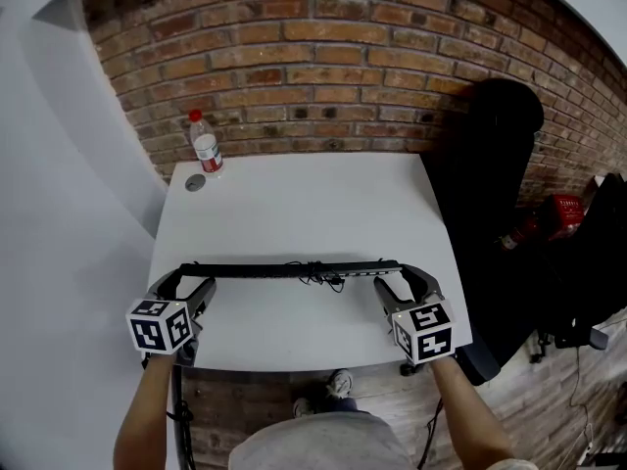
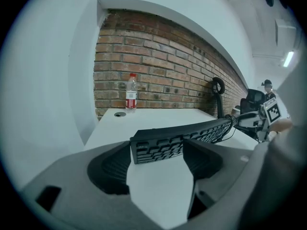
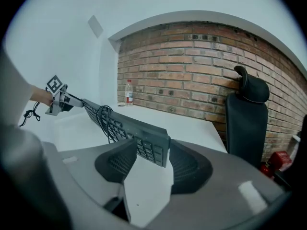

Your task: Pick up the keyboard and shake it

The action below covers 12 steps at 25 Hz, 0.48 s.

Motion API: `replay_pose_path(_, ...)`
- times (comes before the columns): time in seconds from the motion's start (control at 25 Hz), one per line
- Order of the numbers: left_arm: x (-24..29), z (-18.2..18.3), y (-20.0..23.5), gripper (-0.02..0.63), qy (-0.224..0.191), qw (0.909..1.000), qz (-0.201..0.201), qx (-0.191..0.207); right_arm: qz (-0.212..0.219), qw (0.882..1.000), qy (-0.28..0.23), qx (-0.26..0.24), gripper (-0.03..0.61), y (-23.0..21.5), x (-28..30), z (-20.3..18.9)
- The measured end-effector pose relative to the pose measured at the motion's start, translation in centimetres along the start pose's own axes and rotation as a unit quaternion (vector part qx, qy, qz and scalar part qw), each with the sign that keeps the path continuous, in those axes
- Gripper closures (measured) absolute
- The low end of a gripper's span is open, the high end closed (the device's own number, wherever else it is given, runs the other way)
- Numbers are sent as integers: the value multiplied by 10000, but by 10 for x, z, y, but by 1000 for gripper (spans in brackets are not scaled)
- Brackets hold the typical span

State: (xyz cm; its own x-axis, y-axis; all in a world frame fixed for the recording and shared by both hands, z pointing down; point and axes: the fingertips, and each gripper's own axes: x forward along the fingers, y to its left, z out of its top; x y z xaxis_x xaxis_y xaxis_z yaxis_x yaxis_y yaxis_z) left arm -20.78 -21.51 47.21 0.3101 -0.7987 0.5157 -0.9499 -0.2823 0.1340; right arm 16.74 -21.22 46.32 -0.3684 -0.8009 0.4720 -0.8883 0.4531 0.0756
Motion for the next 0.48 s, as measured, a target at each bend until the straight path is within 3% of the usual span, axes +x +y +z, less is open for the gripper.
replay_pose_path(0.48,-11,-17,-3,282,100,9997,-196,49,-211,9997,120,-18,362,11,-13,-16)
